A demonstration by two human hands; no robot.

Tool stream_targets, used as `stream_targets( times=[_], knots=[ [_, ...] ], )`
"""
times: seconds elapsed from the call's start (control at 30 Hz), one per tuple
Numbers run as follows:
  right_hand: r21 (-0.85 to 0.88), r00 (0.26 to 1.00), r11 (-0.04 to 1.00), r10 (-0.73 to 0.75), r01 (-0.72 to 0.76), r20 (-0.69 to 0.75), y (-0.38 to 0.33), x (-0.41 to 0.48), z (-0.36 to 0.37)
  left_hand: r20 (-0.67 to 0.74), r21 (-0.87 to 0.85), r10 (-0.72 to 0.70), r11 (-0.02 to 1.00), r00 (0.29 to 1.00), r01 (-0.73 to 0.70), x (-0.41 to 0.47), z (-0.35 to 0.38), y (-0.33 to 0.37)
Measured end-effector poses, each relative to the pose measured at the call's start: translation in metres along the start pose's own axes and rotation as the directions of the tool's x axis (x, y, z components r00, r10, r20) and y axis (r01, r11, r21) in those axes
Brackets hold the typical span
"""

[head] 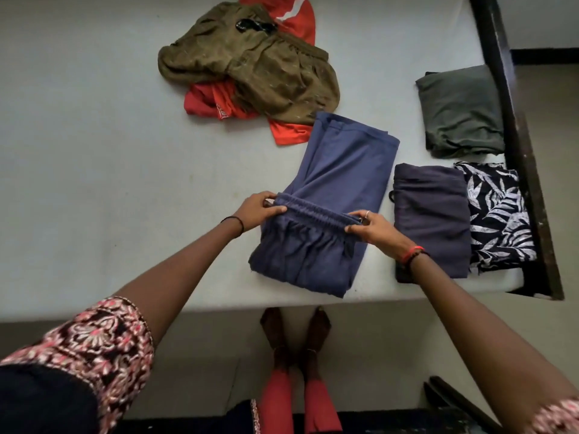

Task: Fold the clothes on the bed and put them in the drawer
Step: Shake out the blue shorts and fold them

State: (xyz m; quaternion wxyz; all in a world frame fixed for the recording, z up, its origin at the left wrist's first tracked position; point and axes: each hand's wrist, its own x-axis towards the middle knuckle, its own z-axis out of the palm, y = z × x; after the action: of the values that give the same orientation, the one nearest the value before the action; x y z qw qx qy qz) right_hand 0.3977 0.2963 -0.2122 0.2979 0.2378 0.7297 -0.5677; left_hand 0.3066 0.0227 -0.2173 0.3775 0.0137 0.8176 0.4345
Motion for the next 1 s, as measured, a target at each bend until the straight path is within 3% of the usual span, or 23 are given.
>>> stream_targets(
  times=[0.07, 0.1, 0.17, 0.23, 0.3, 0.37, 0.43, 0.5, 0.57, 0.7, 1.0],
  knots=[
    [-0.118, 0.988, 0.99, 0.056, -0.074, -0.143, 0.009, 0.02, 0.0, -0.086, 0.041, -0.061, 0.997, 0.994, 0.064, 0.011, 0.009, -0.007],
    [-0.262, 0.967, 0.959, 0.035, -0.104, -0.253, 0.013, 0.024, 0.002, -0.156, 0.101, -0.036, 0.994, 0.987, 0.052, 0.01, 0.012, -0.011],
    [-0.466, 0.91, 0.881, -0.124, -0.082, -0.395, 0.02, 0.017, 0.016, -0.251, 0.313, 0.18, 0.945, 0.951, -0.096, -0.004, 0.016, -0.023],
    [-0.574, 0.85, 0.818, -0.326, 0.034, -0.414, 0.028, -0.006, 0.043, -0.091, 0.518, 0.412, 0.797, 0.907, -0.31, -0.025, 0.02, -0.042],
    [-0.74, 0.81, 0.662, -0.496, 0.12, -0.312, 0.046, -0.03, 0.078, 0.218, 0.684, 0.477, 0.548, 0.852, -0.482, -0.043, 0.027, -0.065],
    [-0.871, 0.842, 0.462, -0.526, 0.169, -0.116, 0.069, -0.049, 0.109, 0.419, 0.774, 0.453, 0.276, 0.787, -0.57, -0.053, 0.039, -0.09],
    [-0.928, 0.882, 0.327, -0.471, 0.179, 0.005, 0.089, -0.058, 0.129, 0.438, 0.826, 0.447, 0.143, 0.78, -0.545, -0.056, 0.052, -0.106],
    [-0.953, 0.875, 0.275, -0.484, 0.13, -0.02, 0.101, -0.053, 0.135, 0.324, 0.886, 0.499, 0.137, 0.804, -0.442, -0.052, 0.063, -0.111],
    [-0.954, 0.883, 0.292, -0.463, 0.066, -0.081, 0.104, -0.045, 0.134, 0.262, 0.917, 0.523, 0.125, 0.811, -0.378, -0.042, 0.071, -0.111],
    [-0.943, 0.923, 0.331, -0.368, 0.016, -0.113, 0.099, -0.039, 0.133, 0.275, 0.927, 0.504, 0.088, 0.819, -0.366, -0.028, 0.074, -0.11],
    [-0.934, 0.948, 0.356, -0.295, -0.003, -0.115, 0.097, -0.051, 0.137, 0.291, 0.909, 0.416, 0.162, 0.862, -0.385, -0.053, 0.058, -0.102]
  ],
)
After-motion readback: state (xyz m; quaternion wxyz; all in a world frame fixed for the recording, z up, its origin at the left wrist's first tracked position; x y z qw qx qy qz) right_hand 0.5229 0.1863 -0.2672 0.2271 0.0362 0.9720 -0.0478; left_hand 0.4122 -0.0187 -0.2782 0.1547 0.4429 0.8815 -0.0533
